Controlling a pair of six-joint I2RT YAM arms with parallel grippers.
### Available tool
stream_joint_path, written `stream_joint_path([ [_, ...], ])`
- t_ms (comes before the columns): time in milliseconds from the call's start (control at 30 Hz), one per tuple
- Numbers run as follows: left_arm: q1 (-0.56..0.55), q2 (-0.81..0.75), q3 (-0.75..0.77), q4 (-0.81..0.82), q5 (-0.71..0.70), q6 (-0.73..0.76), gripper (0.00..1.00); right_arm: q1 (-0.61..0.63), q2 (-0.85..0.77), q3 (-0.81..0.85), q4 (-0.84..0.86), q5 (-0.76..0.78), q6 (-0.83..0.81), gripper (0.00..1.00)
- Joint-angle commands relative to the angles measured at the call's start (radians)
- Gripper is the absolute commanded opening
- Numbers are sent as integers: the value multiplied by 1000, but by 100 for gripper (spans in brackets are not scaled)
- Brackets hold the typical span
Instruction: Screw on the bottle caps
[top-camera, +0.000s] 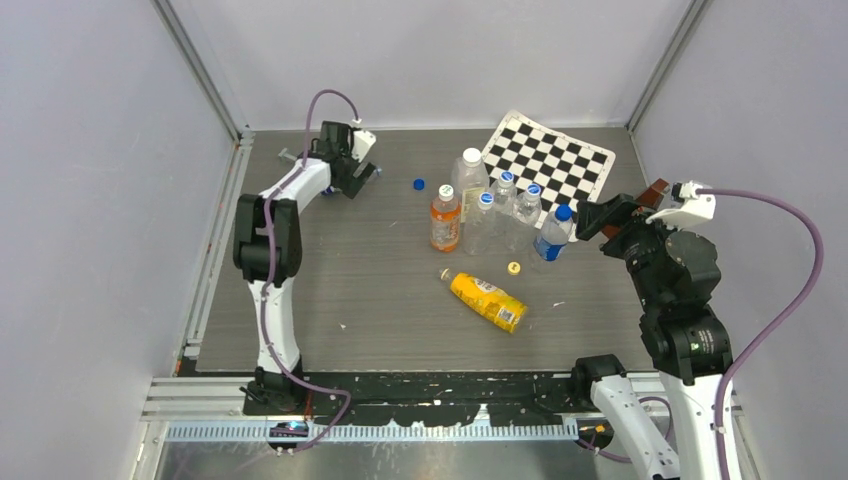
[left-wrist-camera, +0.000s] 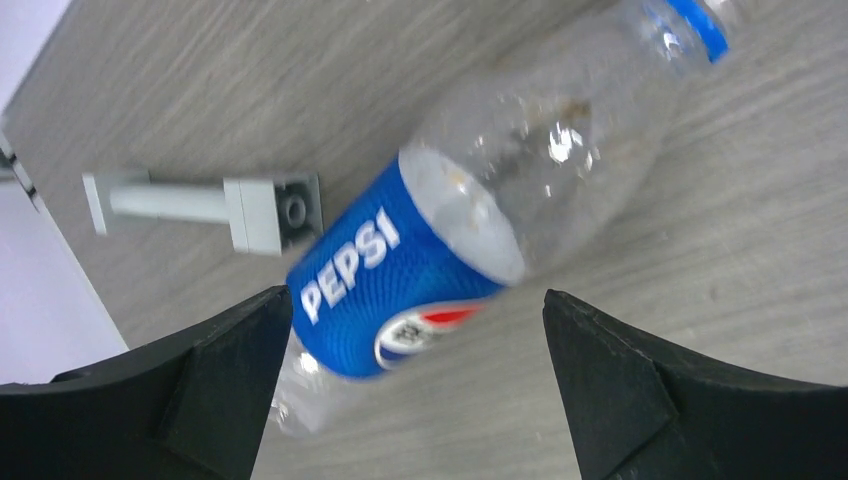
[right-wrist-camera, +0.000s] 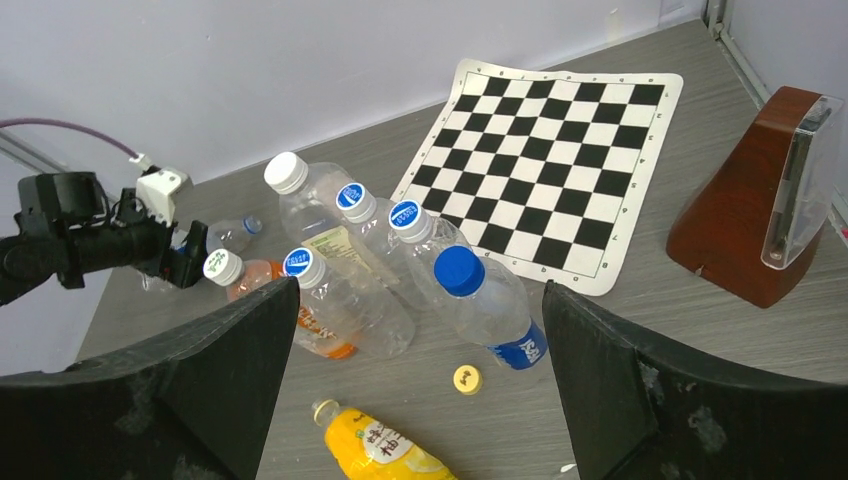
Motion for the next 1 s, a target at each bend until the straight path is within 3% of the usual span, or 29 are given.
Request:
stream_joint_path([
  [0, 11, 102, 151, -14, 9, 97, 100, 25, 15, -4, 53, 38, -39, 97],
  [133, 22, 183, 226, -74, 14, 117, 100, 43, 24, -12, 60, 64, -54, 97],
  [233, 22, 188, 220, -128, 42, 94, 94, 59, 33, -17, 69, 77, -64, 97],
  [367, 21, 118, 149, -195, 93, 40, 72, 66, 45, -15, 78, 91, -66, 97],
  [467, 13, 32, 93, -265, 146, -14, 67, 67, 45, -17, 84, 88, -62, 97],
  [600, -16, -107, 15, -326, 172, -145, 65, 68, 36, -20, 85, 84, -56, 97],
  [767, -80, -255, -110, -431, 174, -427, 66, 67, 11, -25, 79, 98, -56, 96],
  [967, -257, -475, -422, -421, 84, -651, 67, 69, -17, -28, 62, 101, -56, 96],
])
